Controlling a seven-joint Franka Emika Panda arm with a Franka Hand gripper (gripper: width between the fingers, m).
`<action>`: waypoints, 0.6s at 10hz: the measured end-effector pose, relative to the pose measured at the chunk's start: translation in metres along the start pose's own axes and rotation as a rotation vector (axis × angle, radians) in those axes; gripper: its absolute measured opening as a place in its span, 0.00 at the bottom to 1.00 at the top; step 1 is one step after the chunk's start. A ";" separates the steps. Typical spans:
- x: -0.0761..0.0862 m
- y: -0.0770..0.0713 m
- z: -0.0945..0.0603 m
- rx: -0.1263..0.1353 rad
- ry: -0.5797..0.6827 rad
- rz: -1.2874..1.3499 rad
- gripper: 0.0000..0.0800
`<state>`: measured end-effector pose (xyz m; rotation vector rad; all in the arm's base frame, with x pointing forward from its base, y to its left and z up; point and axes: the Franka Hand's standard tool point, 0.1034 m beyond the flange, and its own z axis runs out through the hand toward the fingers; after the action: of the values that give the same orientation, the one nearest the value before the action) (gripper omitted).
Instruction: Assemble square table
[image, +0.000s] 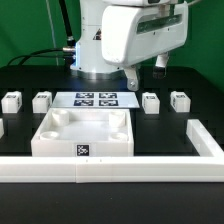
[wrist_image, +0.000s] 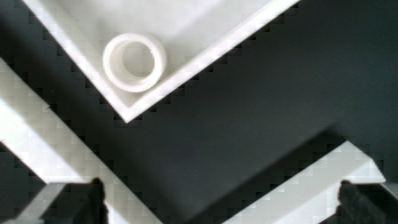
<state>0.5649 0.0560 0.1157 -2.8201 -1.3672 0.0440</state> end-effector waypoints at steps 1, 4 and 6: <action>0.000 0.000 0.000 0.000 0.000 0.000 0.81; 0.000 0.000 0.000 0.000 0.000 0.000 0.81; 0.000 0.000 0.000 0.000 0.000 0.000 0.81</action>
Offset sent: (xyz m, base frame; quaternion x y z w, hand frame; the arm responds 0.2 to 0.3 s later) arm 0.0000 0.0000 0.0000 0.0000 0.0000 0.0000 1.0000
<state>0.5648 0.0560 0.1155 -2.8201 -1.3670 0.0444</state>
